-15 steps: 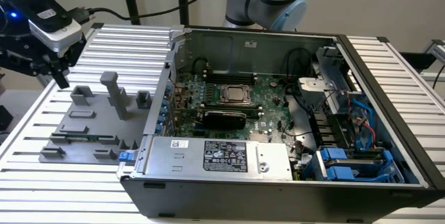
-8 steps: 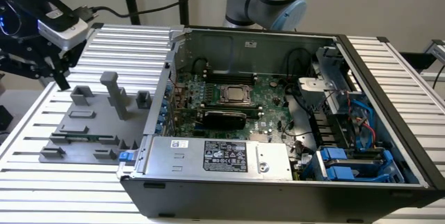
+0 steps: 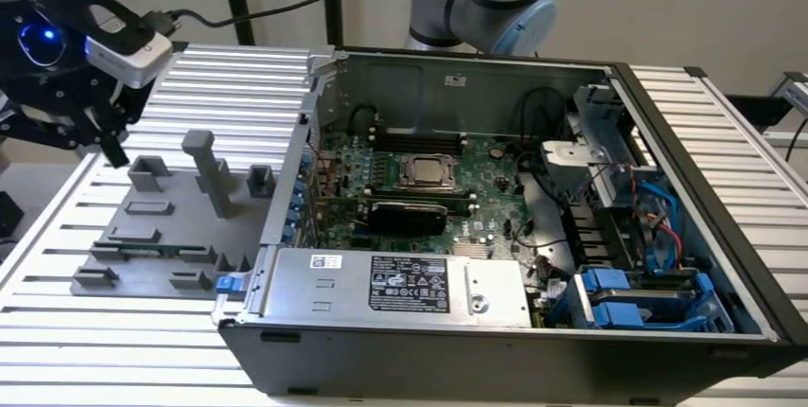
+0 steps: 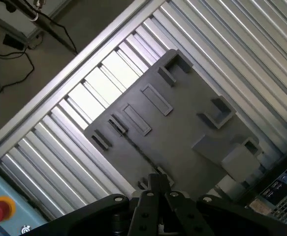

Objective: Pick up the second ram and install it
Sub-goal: 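Pick up the second ram and move it above second insertion slot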

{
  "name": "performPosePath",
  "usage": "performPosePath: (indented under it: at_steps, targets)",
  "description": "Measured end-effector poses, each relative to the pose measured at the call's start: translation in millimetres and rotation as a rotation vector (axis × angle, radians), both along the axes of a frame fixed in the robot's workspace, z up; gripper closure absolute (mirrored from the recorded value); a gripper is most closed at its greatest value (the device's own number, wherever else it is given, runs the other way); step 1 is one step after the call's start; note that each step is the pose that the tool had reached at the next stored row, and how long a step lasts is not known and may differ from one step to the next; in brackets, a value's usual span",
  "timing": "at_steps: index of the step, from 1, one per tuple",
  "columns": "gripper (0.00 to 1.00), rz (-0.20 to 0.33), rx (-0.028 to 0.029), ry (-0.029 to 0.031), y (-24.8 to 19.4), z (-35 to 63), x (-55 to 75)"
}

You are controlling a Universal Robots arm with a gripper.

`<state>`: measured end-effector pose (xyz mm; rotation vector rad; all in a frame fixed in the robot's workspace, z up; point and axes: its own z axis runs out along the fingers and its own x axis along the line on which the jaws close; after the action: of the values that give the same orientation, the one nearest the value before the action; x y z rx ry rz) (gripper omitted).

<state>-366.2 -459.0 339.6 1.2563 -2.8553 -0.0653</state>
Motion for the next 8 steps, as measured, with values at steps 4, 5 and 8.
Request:
performPosePath:
  at_steps: [4, 5, 8]
  targets:
    - [0.89, 0.072, 0.0, 0.0, 0.0, -1.9, 0.0]
    - [0.89, 0.091, -0.0001, 0.0001, 0.0, -2.4, 0.0]
    - [0.89, 0.145, -0.0001, 0.0001, 0.0, -3.8, 0.0]
